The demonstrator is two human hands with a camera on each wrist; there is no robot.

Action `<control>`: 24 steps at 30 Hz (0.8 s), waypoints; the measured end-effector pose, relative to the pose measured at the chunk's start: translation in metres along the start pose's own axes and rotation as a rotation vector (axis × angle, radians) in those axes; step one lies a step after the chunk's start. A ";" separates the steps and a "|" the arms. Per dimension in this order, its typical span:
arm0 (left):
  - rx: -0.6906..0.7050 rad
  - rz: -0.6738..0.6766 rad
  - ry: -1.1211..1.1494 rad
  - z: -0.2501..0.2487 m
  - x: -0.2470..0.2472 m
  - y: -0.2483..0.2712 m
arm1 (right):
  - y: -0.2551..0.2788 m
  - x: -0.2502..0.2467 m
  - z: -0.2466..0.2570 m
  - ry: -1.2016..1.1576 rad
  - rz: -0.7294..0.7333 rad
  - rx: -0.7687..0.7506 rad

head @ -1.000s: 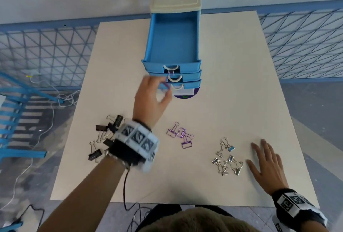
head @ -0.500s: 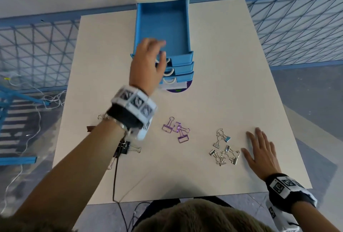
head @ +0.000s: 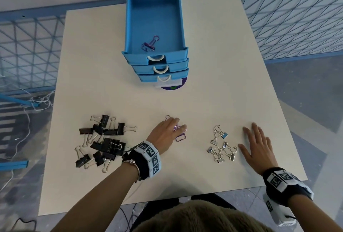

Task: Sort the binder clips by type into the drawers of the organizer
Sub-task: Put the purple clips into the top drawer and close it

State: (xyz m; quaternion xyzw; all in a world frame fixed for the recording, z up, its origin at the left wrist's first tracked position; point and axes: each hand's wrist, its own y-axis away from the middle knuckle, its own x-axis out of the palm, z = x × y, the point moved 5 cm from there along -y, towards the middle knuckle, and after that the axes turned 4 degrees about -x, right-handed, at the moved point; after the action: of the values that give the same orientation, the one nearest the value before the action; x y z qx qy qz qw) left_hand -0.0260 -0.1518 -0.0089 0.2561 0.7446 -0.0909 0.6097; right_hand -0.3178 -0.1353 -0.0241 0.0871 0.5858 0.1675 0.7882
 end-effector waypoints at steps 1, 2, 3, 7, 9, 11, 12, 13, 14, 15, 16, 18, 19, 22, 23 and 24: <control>0.006 0.005 -0.008 -0.001 0.000 -0.001 | 0.000 0.000 0.000 -0.001 -0.001 0.000; 0.010 0.010 -0.016 -0.002 -0.001 -0.001 | 0.000 0.000 0.000 -0.001 -0.003 0.002; 0.021 0.012 -0.022 -0.003 -0.002 -0.002 | 0.000 0.000 0.000 0.001 -0.009 0.004; 0.018 -0.001 -0.062 0.000 -0.005 -0.007 | -0.001 -0.001 -0.001 0.004 -0.034 0.000; -0.001 -0.052 -0.028 0.001 -0.008 -0.009 | 0.000 -0.002 0.000 0.004 -0.034 0.005; -0.028 -0.122 0.088 0.003 -0.012 -0.006 | 0.000 -0.001 0.000 0.002 -0.025 0.006; -0.047 -0.150 0.142 0.004 -0.016 -0.004 | 0.001 -0.002 0.001 0.001 -0.023 0.006; -0.064 -0.184 0.194 0.006 -0.018 -0.002 | 0.000 -0.001 0.000 -0.001 -0.023 0.005; -0.087 -0.200 0.240 0.008 -0.022 0.001 | 0.001 -0.001 0.000 0.001 -0.023 0.005; -0.115 -0.223 0.290 0.009 -0.026 0.003 | 0.001 0.000 0.000 0.006 -0.022 0.005; -0.150 -0.240 0.344 0.012 -0.033 0.006 | 0.002 0.001 -0.001 0.012 -0.020 0.004; -0.190 -0.302 0.416 0.014 -0.057 0.011 | 0.003 0.005 -0.002 0.012 -0.017 0.003; -0.199 -0.367 0.432 0.014 -0.075 0.013 | 0.003 0.006 -0.003 0.011 -0.019 0.001; -0.206 -0.629 0.440 0.019 -0.145 0.012 | 0.001 0.009 -0.003 0.004 -0.015 0.000; -0.216 -0.712 0.415 0.023 -0.167 0.009 | 0.001 0.010 -0.003 -0.006 -0.007 0.006; -0.235 -0.783 0.382 0.028 -0.187 0.006 | 0.001 0.010 -0.003 -0.016 0.001 0.012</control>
State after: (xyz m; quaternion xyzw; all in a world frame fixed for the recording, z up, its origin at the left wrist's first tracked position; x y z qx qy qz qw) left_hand 0.0245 -0.2100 0.1635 -0.1035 0.8898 -0.1808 0.4059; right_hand -0.3181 -0.1315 -0.0332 0.0935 0.5806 0.1635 0.7921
